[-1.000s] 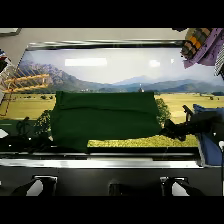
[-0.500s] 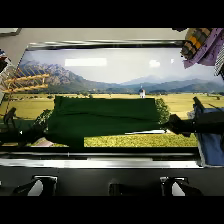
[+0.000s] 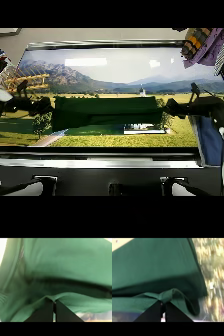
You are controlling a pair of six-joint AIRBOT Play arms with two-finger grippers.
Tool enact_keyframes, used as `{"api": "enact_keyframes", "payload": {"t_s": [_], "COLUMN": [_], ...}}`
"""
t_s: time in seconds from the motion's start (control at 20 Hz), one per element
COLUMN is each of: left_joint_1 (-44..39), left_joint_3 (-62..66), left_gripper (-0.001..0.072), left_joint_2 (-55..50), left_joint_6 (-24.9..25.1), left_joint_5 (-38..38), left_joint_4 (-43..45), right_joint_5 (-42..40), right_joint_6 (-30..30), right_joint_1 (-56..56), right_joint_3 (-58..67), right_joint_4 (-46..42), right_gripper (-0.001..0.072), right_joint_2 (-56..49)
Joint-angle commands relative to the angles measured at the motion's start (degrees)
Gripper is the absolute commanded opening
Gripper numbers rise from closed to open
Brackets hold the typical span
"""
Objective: Fold the clothes and pants, and hang the long-sleeved shirts on hangers.
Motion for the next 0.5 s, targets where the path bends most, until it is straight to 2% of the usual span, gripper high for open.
{"api": "enact_keyframes", "payload": {"t_s": [0.0, 0.2, 0.35, 0.4, 0.45], "left_joint_1": [-1.7, -2.3, -2.6, -2.6, -2.6], "left_joint_3": [12.2, 23.0, 26.2, 26.3, 26.3], "left_gripper": [0.0011, 0.0011, 0.0015, 0.0035, 0.0136], "left_joint_2": [-12.5, -22.6, -26.6, -26.9, -26.9], "left_joint_6": [0.6, 0.6, 0.6, 0.6, 0.6], "left_joint_5": [-1.5, -5.4, -5.8, -5.8, -5.7], "left_joint_4": [-0.1, 0.0, -0.1, 0.0, 0.0], "right_joint_5": [5.2, 5.5, 5.5, 5.1, 3.2], "right_joint_6": [0.7, 4.5, 6.6, 7.2, 7.8], "right_joint_1": [4.5, 7.6, 8.0, 7.8, 7.2], "right_joint_3": [7.7, 15.2, 16.3, 16.3, 16.9], "right_joint_4": [-1.3, -4.7, -5.2, -5.3, -5.6], "right_gripper": [0.0029, 0.0030, 0.0042, 0.0089, 0.0094], "right_joint_2": [-9.3, -16.2, -18.5, -18.5, -18.3]}}
